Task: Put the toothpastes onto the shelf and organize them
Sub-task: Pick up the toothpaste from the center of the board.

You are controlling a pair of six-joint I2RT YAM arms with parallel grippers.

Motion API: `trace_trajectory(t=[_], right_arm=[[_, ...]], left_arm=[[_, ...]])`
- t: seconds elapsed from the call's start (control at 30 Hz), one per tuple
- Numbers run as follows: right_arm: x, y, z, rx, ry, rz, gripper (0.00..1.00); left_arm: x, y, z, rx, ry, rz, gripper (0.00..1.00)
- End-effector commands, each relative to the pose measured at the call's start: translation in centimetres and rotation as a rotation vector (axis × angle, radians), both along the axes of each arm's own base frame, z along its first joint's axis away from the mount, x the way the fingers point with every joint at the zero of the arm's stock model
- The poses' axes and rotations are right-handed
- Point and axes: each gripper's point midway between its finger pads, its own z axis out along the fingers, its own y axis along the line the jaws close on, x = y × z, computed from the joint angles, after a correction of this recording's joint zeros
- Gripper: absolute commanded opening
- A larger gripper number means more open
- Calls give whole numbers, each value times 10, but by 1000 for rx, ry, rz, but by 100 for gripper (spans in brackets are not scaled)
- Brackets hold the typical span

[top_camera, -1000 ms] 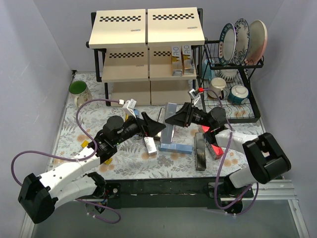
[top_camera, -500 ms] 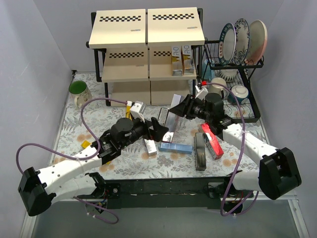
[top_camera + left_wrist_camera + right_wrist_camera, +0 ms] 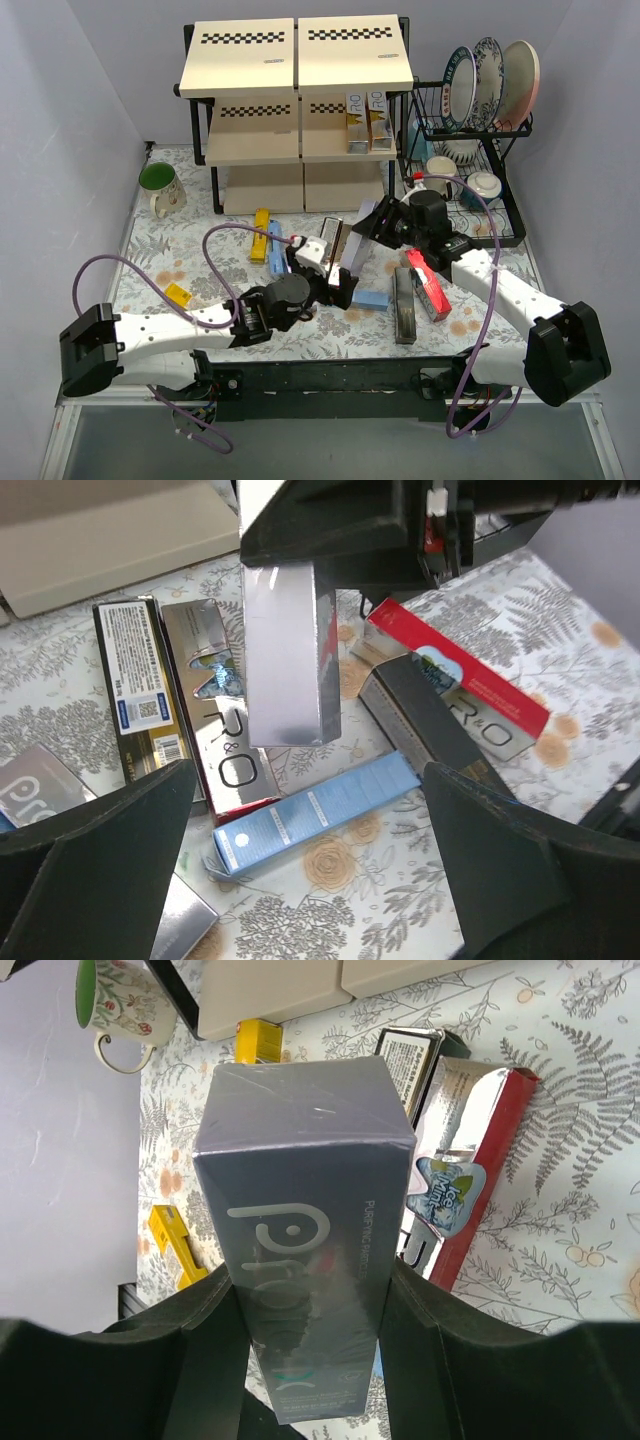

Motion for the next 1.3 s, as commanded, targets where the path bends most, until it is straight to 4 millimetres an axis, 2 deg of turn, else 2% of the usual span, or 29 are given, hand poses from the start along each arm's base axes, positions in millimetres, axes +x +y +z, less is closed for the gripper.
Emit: trace_trajectory(t=[0.0,0.03,0.13,0.37,0.4,0.43,0.47,0.5,0.53,0.57,0.6,0.63,0.67,0.77,0.87,1.13,1.27], right_arm=[[4,7,41,87,-34,-29,10],[5,8,48,92,-42,-27,10],[1,6,44,62,-8,-37,10],[1,5,55,49,-9,-55,13],[0,4,57,50,-14,-58,13],[-1,4,56,53,-11,-59,13],[-1,4,56,55,-9,-61,13],[-3,5,55,56,-6,-59,13],[-5,6,56,61,-5,-57,13],[-5,6,56,63,-6,-56,13],[-6,7,56,64,-7,-52,13],[-7,7,56,64,-6,-50,13],[-7,7,55,64,-5,-50,13],[-10,9,55,67,-6,-41,13],[-12,11,55,71,-7,-32,13],[-16,17,57,88,-7,-11,14],[-19,24,60,105,0,10,14]], left_arm=[[6,0,14,111,-181,80,98],[3,-2,20,143,-243,77,98],[-3,-8,19,179,-326,79,98],[-5,-16,11,320,-514,131,98],[-3,-11,13,377,-565,155,98],[-3,-10,28,306,-595,195,98],[-2,-10,19,341,-620,204,98],[0,-5,23,420,-687,226,98],[0,-1,40,336,-713,283,98],[1,-2,31,383,-748,293,98],[2,6,47,369,-801,358,97],[3,5,45,405,-826,371,95],[4,-3,33,472,-841,361,95],[4,-15,32,484,-854,356,90],[5,-16,35,460,-843,366,86],[6,-16,53,390,-836,391,83],[18,-16,64,377,-831,441,70]])
